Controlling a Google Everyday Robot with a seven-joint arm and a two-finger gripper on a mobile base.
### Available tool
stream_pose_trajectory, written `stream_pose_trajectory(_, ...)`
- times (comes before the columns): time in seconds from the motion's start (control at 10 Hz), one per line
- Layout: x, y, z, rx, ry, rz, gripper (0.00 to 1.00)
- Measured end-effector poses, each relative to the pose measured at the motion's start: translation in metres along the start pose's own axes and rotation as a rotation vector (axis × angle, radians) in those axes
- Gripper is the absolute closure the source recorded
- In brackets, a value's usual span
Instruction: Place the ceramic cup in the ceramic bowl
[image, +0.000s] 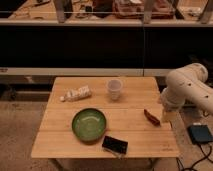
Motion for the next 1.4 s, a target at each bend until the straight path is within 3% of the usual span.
stream_pose_trajectory(0.4,0.0,-0.002,0.001,0.004,-0.002,0.002,0.35)
stream_pose_trajectory(0.5,-0.001,-0.018,0.003,0.035,-0.003,-0.01,0.35)
stream_pose_trajectory(0.7,-0.019,-0.072,0.008,0.15,-0.054,-0.091,0.35)
stream_pose_trajectory(1.0,-0.064,-0.141,0.002,0.344,-0.201,-0.266,0.35)
stream_pose_trajectory(1.2,-0.075,-0.157,-0.002,0.395,-0.241,-0.306,0.35)
stream_pose_trajectory(1.4,-0.076,-0.158,-0.003,0.405,-0.244,-0.316,0.35)
